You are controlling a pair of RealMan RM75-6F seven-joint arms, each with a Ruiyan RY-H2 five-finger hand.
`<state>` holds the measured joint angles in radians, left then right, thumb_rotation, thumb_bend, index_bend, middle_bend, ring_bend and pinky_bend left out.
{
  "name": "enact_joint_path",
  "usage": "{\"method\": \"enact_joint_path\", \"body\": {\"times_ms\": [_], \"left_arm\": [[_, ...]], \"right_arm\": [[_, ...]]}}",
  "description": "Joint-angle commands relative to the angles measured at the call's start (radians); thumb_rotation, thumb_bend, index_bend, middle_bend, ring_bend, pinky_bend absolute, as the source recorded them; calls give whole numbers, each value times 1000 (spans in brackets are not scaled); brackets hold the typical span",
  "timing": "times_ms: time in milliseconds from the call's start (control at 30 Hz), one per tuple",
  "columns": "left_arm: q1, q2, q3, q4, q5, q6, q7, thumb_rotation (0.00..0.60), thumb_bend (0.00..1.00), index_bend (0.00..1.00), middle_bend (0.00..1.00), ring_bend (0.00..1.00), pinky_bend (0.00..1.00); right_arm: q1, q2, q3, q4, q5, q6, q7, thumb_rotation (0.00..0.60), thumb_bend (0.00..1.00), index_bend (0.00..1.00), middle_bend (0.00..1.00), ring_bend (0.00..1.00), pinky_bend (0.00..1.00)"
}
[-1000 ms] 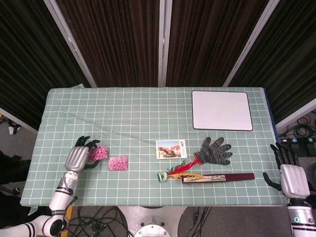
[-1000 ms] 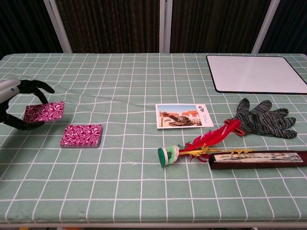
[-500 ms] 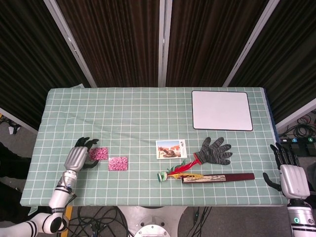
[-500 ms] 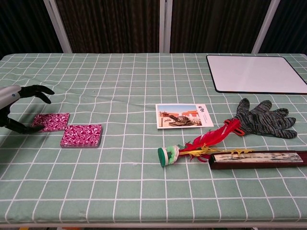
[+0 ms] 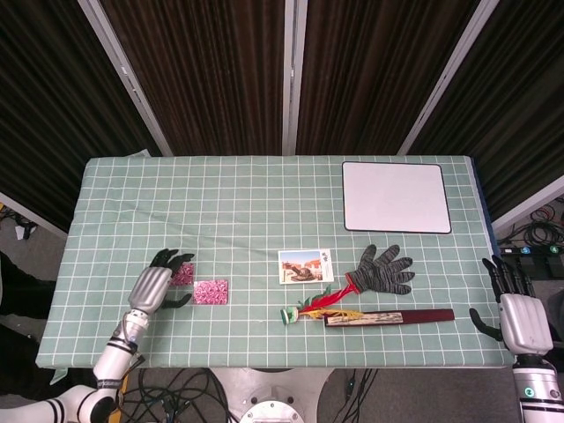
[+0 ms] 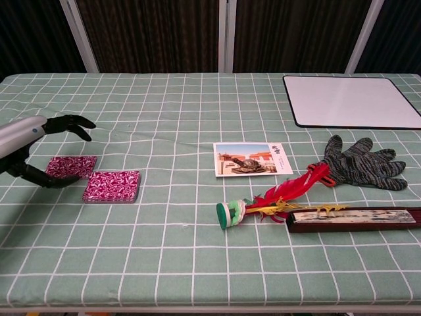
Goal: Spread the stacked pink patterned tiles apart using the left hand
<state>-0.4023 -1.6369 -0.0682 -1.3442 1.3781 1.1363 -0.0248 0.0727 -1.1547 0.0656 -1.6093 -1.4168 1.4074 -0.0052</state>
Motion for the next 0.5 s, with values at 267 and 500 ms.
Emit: {"method": "enact_joint_path", "body": {"times_ms": [267,500], "left_arm": [[-21,-61,4,-38,-40,-34,123,600,239,137,211,52,56],[-32,-92,-1,-21,-63,-56,148,600,239,137,211,52,56]], "right_arm": [[-3,1,1,13,3,1,20,600,228,0,0,0,0],[-4,1,2,18,3,2,28,600,228,0,0,0,0]]}}
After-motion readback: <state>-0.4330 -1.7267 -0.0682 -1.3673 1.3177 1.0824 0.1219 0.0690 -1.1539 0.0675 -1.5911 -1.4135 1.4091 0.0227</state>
